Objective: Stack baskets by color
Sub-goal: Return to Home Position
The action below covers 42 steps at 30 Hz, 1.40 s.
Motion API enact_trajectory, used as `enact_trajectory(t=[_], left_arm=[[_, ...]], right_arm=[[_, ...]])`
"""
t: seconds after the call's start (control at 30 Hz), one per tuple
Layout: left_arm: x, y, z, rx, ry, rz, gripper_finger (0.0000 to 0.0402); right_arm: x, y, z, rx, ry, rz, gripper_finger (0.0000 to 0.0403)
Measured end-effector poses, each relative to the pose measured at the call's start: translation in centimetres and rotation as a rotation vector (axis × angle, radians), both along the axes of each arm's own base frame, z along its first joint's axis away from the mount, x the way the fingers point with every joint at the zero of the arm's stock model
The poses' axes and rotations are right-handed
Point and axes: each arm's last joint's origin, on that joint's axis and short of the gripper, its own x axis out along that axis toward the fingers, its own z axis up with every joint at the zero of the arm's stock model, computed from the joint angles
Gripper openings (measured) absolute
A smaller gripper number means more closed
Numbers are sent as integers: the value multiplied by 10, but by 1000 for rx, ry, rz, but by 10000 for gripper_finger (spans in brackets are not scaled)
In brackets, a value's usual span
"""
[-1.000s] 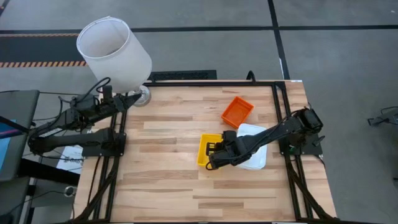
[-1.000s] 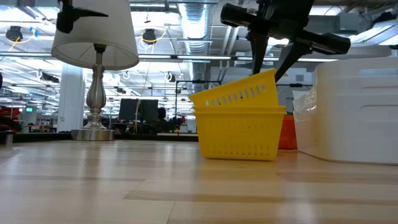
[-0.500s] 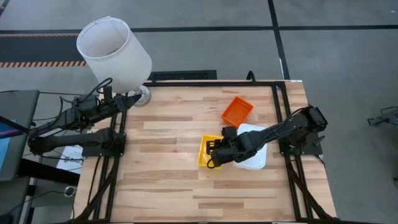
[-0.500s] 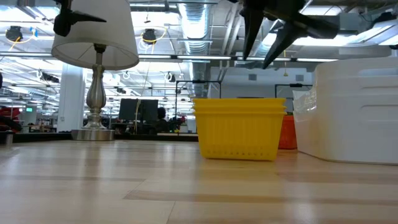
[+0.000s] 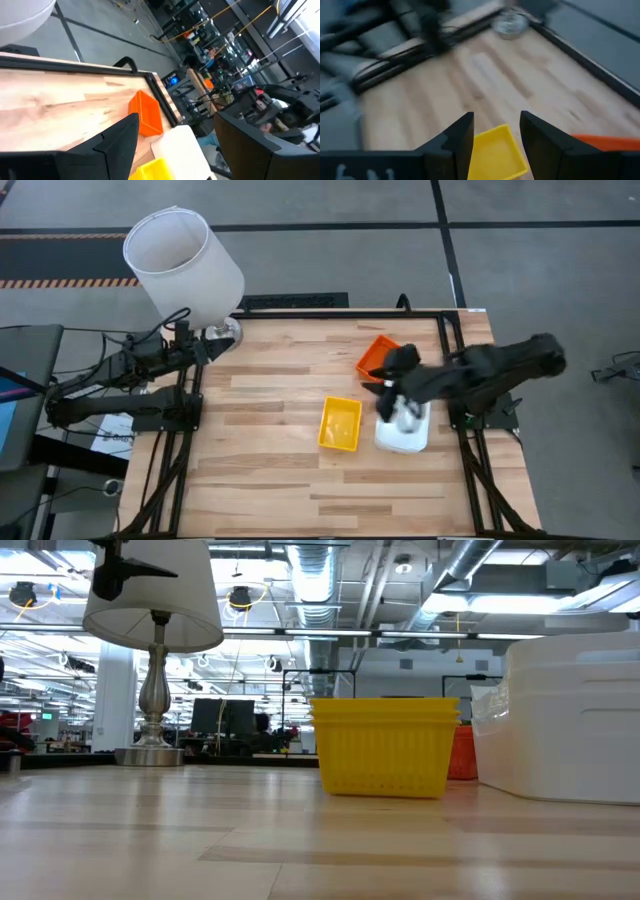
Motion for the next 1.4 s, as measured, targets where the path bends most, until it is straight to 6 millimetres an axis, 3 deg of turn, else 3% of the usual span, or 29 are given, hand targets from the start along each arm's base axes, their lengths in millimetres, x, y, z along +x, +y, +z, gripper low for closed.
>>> enact_trajectory(t=[0.07,0.17,0.27,0.4,0.53,0.73,0.83,1.07,1.2,1.3,1.4], left_arm=[[0,0,0,-2,-3,1,247],[0,0,1,-12,-14,-10,247],[3,-2,7,213,18,-107,247],[9,-6,21,498,-55,-306,247],[13,-6,21,599,-48,-340,247],[25,-2,-15,567,60,-333,247],[32,-1,-33,566,31,-348,247],[36,-4,-66,616,-64,-453,247],[33,-6,-84,565,-111,-493,247],[31,-6,-96,540,-127,-491,247],[27,-7,-108,541,-141,-487,247]], right_arm=[[-16,-2,13,36,-53,45,181],[-38,-5,25,-69,-65,143,180],[-59,-13,32,-113,-71,190,180],[-87,-26,20,-133,-97,187,184],[-111,-35,-7,-150,-230,197,189],[-135,-44,-78,-121,-443,201,189],[-150,-50,-110,-92,-552,187,190],[-183,-61,-162,-75,-726,235,190],[-180,-55,-178,-100,-716,382,190],[-176,-52,-176,-96,-738,450,191],[-170,-49,-194,-103,-655,485,192]])
